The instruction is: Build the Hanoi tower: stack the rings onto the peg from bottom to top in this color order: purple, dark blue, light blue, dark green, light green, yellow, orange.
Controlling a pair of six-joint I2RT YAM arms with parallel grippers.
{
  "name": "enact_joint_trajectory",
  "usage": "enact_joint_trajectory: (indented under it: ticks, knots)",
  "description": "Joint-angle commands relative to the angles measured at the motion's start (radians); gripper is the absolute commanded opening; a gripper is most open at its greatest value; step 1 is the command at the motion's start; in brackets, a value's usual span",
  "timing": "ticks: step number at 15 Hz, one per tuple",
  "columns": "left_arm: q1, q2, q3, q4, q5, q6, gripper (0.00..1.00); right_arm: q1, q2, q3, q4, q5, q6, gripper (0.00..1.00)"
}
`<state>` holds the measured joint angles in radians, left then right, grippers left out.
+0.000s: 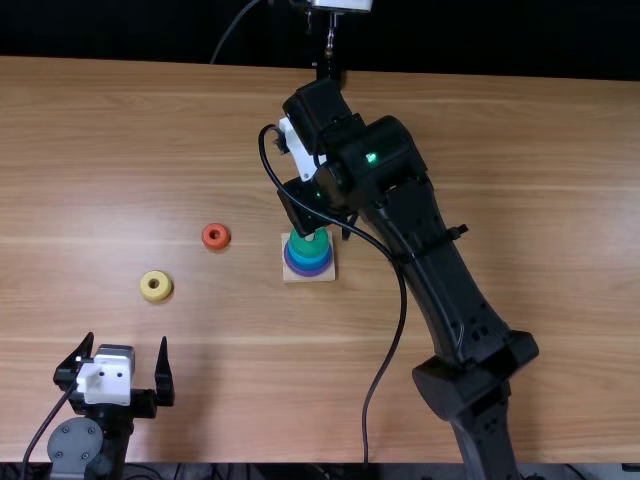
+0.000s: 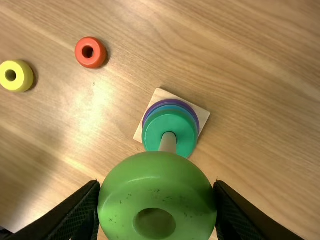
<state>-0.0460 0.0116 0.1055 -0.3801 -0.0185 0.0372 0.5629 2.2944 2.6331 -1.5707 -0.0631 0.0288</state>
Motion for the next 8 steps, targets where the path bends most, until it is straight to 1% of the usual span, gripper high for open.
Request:
enact_joint_trajectory:
  ticks: [1, 8]
  knots:
    - [-0.005, -0.012, -0.105, -0.080, 0.007, -0.002, 1.00, 0.009, 0.033, 0.030, 0.000, -0.005, 0.002, 0.00]
    - [-0.005, -0.012, -0.105, -0.080, 0.007, -0.002, 1.00, 0.005, 0.079, 0.090, 0.000, -0.005, 0.001, 0.00]
